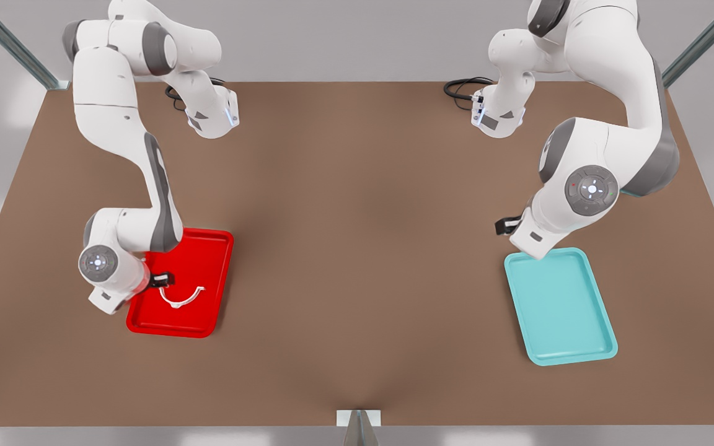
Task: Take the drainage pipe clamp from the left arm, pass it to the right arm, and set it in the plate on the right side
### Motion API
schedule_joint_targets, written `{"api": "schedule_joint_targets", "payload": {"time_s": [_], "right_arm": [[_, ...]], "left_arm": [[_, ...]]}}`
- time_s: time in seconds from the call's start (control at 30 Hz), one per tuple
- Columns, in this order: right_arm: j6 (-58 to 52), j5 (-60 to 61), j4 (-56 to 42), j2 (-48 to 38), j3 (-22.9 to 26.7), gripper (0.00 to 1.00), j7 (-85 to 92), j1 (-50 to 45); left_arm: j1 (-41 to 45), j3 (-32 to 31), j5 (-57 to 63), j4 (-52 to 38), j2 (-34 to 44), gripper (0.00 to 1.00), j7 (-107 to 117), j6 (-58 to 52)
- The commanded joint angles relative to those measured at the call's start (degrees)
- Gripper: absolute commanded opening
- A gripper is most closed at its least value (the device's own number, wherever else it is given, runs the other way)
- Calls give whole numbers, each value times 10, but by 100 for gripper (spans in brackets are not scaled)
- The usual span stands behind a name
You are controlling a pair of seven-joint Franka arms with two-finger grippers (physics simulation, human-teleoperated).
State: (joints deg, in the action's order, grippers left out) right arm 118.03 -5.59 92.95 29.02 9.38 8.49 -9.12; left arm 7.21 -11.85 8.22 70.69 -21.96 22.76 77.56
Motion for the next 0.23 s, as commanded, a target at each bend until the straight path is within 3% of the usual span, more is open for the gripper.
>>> {"api": "schedule_joint_targets", "payload": {"time_s": [0.0,0.13,0.2], "right_arm": [[-169,28,-42,-41,-3,100,18,-6],[-336,47,-54,-200,0,100,-80,-12],[-346,47,-56,-221,-1,100,-112,-15]], "left_arm": [[0,0,0,0,1,100,-203,-1],[0,0,0,0,1,100,-203,-2],[0,0,0,0,2,100,-203,-3]]}}
